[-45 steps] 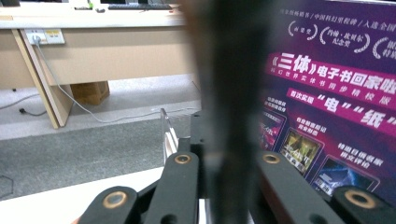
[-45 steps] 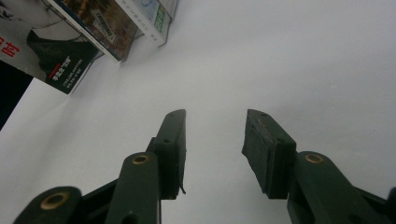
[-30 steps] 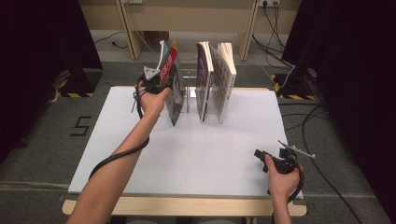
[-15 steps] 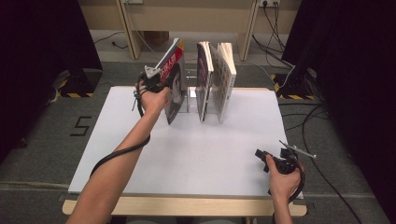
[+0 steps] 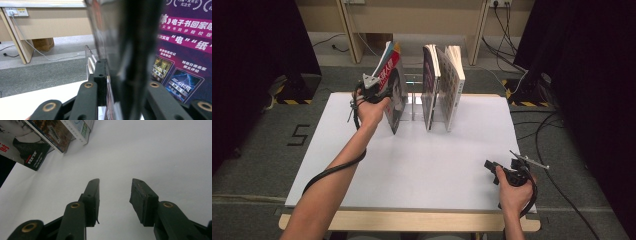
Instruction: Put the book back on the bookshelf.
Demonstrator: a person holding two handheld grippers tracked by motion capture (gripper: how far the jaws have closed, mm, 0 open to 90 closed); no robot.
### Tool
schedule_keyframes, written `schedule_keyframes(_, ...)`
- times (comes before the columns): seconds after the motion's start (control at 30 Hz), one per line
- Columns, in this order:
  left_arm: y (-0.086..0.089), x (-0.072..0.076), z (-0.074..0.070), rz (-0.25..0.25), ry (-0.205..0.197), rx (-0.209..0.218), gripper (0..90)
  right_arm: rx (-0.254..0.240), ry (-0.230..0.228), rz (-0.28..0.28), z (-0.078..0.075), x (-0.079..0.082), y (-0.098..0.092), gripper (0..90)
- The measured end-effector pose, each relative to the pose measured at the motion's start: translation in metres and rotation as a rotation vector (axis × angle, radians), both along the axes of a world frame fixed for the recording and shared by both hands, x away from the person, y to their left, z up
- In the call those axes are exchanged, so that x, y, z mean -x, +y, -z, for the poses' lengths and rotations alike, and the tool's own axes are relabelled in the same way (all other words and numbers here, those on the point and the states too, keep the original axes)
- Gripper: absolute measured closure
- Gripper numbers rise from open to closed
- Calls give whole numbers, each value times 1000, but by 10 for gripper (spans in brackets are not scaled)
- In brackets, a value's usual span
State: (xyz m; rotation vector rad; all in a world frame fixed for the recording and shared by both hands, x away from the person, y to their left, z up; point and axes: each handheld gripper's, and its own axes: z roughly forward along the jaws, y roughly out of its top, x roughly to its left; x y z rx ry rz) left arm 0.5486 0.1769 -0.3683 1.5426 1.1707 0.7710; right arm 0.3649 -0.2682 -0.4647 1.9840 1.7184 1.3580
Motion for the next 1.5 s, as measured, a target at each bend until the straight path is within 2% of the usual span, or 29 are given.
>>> schedule_keyframes(0.33,-1,4,2,5,5,34,621,-2,1,-1,0,0,0,592)
schedule_keyframes(0.73,-2,10,5,2,19,80,550,1,-4,3,-1,0,-1,592)
schedule_keyframes(0.8,-2,10,5,2,23,89,541,2,-2,1,-1,0,0,592)
schedule_keyframes(0.83,-2,10,7,5,38,103,533,1,1,1,-1,0,0,592)
schedule_keyframes(1.07,0,11,17,-16,55,115,500,4,-2,1,0,0,0,592)
schedule_keyframes(1.5,6,15,18,-29,56,118,489,4,0,1,-1,0,0,592)
